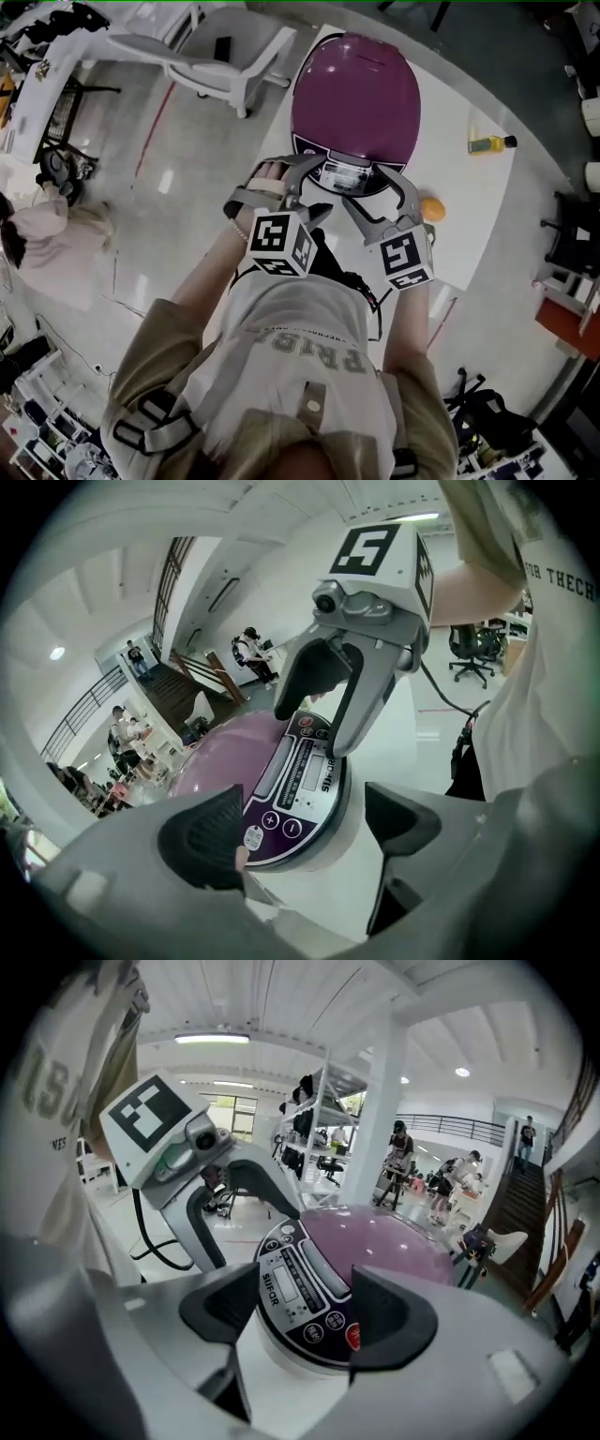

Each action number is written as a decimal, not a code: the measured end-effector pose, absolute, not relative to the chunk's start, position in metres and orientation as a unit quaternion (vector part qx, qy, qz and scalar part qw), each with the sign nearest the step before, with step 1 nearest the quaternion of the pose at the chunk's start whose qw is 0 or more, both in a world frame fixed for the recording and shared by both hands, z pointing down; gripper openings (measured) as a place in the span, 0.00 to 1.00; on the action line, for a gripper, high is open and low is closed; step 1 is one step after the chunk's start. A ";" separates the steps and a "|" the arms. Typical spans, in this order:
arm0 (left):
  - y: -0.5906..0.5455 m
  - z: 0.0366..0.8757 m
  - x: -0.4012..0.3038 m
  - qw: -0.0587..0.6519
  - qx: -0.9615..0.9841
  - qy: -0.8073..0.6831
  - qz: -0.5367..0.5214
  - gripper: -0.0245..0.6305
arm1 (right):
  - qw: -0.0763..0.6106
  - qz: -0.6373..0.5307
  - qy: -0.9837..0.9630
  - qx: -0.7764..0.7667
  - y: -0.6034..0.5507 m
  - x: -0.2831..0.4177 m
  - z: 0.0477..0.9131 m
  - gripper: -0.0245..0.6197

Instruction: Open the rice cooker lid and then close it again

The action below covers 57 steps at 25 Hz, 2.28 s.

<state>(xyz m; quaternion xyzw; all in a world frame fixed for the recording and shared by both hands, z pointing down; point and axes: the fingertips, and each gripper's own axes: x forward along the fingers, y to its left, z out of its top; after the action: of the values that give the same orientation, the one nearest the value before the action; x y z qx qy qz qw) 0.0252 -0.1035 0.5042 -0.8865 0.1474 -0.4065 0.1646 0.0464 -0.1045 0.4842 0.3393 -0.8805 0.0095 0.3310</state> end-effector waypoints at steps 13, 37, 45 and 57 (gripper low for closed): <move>-0.106 0.533 0.036 0.228 -0.833 0.123 -0.490 0.74 | 0.434 -0.021 -0.861 0.263 -0.095 0.042 0.516 0.52; -0.112 0.548 0.036 0.279 -0.772 0.100 -0.563 0.80 | 0.524 -0.084 -0.818 0.221 -0.095 0.040 0.538 0.63; -0.110 0.551 0.033 0.287 -0.759 0.093 -0.577 0.80 | 0.524 -0.078 -0.821 0.213 -0.094 0.039 0.538 0.63; -0.108 0.557 0.024 0.315 -0.721 0.054 -0.615 0.87 | 0.617 -0.159 -0.746 0.194 -0.095 0.051 0.552 0.63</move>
<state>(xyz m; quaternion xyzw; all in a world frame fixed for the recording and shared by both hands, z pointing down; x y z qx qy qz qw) 0.0237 -0.1076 0.5570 -0.7205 0.0544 -0.6154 0.3149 0.0512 -0.0950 0.5523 0.1935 -0.7461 -0.1587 0.6170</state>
